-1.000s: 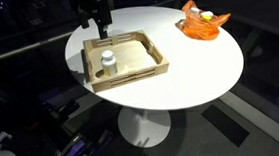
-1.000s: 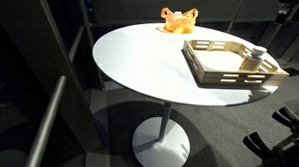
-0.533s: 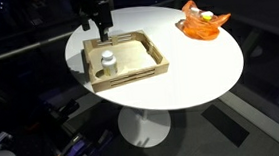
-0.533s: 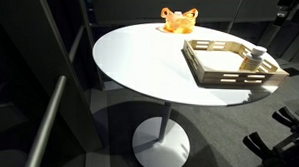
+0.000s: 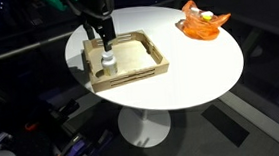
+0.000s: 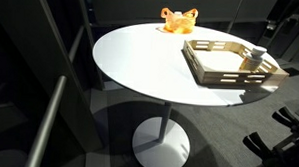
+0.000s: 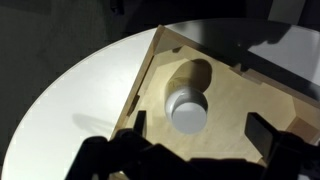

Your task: Pick up the white lid from the white medicine bottle and put it in the tray

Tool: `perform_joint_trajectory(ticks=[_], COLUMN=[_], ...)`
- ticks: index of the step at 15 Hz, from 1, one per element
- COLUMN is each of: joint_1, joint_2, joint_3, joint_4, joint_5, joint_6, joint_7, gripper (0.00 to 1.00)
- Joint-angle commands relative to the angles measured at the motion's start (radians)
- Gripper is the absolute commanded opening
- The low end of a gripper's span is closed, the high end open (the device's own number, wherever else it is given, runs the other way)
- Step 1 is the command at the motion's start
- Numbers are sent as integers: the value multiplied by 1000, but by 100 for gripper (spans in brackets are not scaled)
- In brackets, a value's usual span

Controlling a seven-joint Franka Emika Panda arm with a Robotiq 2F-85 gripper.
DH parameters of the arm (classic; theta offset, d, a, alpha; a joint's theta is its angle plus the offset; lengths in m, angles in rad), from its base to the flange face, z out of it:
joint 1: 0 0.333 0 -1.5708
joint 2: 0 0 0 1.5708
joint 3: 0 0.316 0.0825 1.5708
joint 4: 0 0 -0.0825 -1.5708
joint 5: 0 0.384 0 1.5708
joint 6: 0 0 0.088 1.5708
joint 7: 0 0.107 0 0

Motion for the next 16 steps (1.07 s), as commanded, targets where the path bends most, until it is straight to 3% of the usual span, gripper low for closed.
perform_joint_trajectory(ticks=[1, 12, 16], joint_1=[-4, 3, 4], joint_2=[33, 122, 130], joint_3=[4, 6, 6], joint_4=[-13, 10, 17], joint_5=[-2, -8, -11], joint_6=[55, 114, 113], joint_7=[21, 14, 15], gripper=[100, 100, 81])
